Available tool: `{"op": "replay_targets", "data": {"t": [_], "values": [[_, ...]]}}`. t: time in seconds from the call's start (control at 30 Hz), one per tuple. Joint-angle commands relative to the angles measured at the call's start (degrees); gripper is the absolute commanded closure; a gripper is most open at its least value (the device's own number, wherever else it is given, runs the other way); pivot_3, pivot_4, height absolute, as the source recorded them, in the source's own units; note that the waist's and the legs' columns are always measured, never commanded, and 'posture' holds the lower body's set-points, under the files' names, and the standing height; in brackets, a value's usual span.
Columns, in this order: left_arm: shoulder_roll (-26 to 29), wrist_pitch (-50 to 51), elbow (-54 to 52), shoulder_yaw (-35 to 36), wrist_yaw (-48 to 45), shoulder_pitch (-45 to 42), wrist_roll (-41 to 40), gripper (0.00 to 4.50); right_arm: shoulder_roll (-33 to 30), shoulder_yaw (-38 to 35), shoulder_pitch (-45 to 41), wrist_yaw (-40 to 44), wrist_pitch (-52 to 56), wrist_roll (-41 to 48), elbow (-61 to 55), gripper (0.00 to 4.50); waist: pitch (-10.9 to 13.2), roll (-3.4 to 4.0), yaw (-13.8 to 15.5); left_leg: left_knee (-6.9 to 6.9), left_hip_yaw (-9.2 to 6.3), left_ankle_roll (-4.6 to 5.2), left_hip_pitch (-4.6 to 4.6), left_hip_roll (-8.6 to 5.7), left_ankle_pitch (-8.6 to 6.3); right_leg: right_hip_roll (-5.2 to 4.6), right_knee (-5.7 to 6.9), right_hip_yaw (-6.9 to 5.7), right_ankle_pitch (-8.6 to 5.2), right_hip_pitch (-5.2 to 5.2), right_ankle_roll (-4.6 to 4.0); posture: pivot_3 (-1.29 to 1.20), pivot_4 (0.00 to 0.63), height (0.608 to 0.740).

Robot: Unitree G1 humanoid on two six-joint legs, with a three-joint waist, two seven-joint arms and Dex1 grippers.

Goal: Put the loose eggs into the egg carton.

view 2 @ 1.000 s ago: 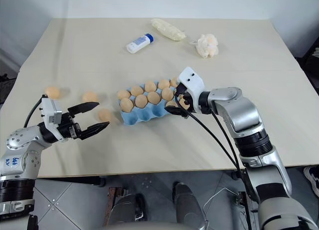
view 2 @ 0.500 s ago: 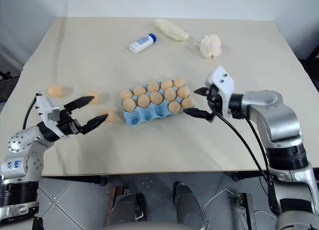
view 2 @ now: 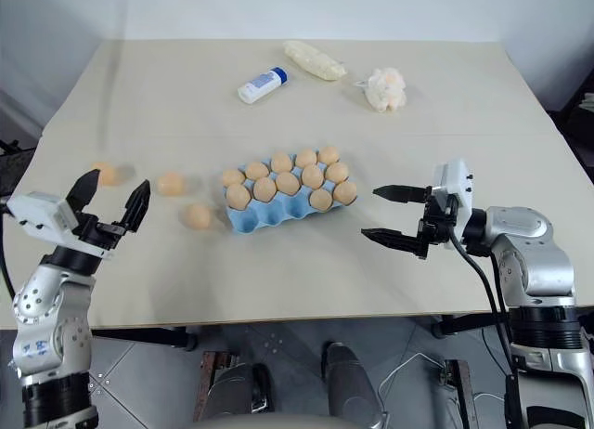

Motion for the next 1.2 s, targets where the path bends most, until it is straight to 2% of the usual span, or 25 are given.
{"op": "replay_targets", "data": {"t": [0.03, 0.13, 0.3, 0.47, 0.7, 0.9, 1.0, 1.2], "values": [[-1.77, 2.18, -5.15, 1.68, 3.11, 5.77, -0.68, 0.00, -1.01, -1.86, -0.44, 1.34, -2.06, 0.64, 2.06, 0.01, 0.00, 0.00, -0.02, 0.00, -0.01, -0.01, 0.03, -0.01, 0.00, -0.02, -0.01, 0.00, -0.06, 0.03, -0.11, 0.00, 0.150, 0.740], [-2.36, 5.65, -8.00, 1.30, 3.13, 10.49, -2.88, 0.00, -0.70, -2.31, -1.01, 2.38, -3.16, 1.47, 3.63, 0.01, 0.00, -0.01, -0.03, -0.02, -0.08, 0.01, 0.05, -0.04, -0.02, -0.07, -0.03, 0.06, -0.31, 0.04, -0.55, 0.00, 0.150, 0.740], [-1.62, 9.00, -13.31, 0.64, 0.21, 17.18, -6.44, 0.00, -0.98, -2.65, -0.99, 3.97, -4.35, 2.23, 4.43, 0.01, 0.01, -0.03, -0.05, 0.00, -0.46, -0.18, 0.06, -0.07, -0.13, -0.09, -0.08, 0.04, -0.37, 0.08, -0.66, 0.00, 0.150, 0.740], [-0.21, 10.78, -15.92, 0.50, -1.29, 19.42, -7.43, 0.00, -1.35, -2.25, -1.40, 4.45, -4.31, 2.07, 5.07, 0.01, 0.01, -0.03, -0.06, -0.01, -0.51, -0.18, 0.05, -0.16, -0.15, -0.16, -0.20, 0.04, -0.42, 0.14, -0.75, 0.00, 0.150, 0.740], [0.74, 11.56, -16.12, -1.53, -0.74, 15.58, -6.07, 0.00, -1.57, -2.31, -2.26, 5.86, -4.95, 2.36, 5.32, 0.01, 0.01, -0.03, -0.04, -0.04, -0.52, -0.13, 0.03, -0.20, -0.15, -0.19, -0.35, 0.04, -0.41, 0.18, -0.73, 0.00, 0.150, 0.740], [-0.04, 15.97, -13.44, -8.70, 3.99, 6.08, -1.70, 0.00, -1.41, -1.52, -2.87, 5.07, -4.67, 1.83, 5.23, 0.01, 0.01, -0.03, 0.14, -0.01, -0.55, -0.08, 0.01, -0.24, -0.12, -0.20, -0.36, 0.04, -0.35, 0.24, -0.63, 0.00, 0.150, 0.740], [-2.13, 15.95, -10.17, -12.93, 5.90, 1.50, 1.13, 0.00, -1.43, -1.68, -2.00, 4.37, -4.22, 2.04, 3.85, 0.01, 0.01, -0.03, 0.21, -0.04, -0.54, 0.15, 0.01, -0.27, 0.00, -0.21, -0.36, 0.06, -0.29, 0.23, -0.53, 0.00, 0.150, 0.740], [-2.59, 18.52, -3.14, -14.69, 6.90, -3.31, 2.78, 0.00, -2.18, -2.43, -0.64, 3.36, -3.59, 2.30, 2.35, 0.01, 0.01, -0.03, 0.06, -0.10, -0.57, 0.15, 0.01, -0.20, 0.00, -0.13, -0.35, 0.01, -0.05, 0.20, -0.11, 0.00, 0.150, 0.740]]}}
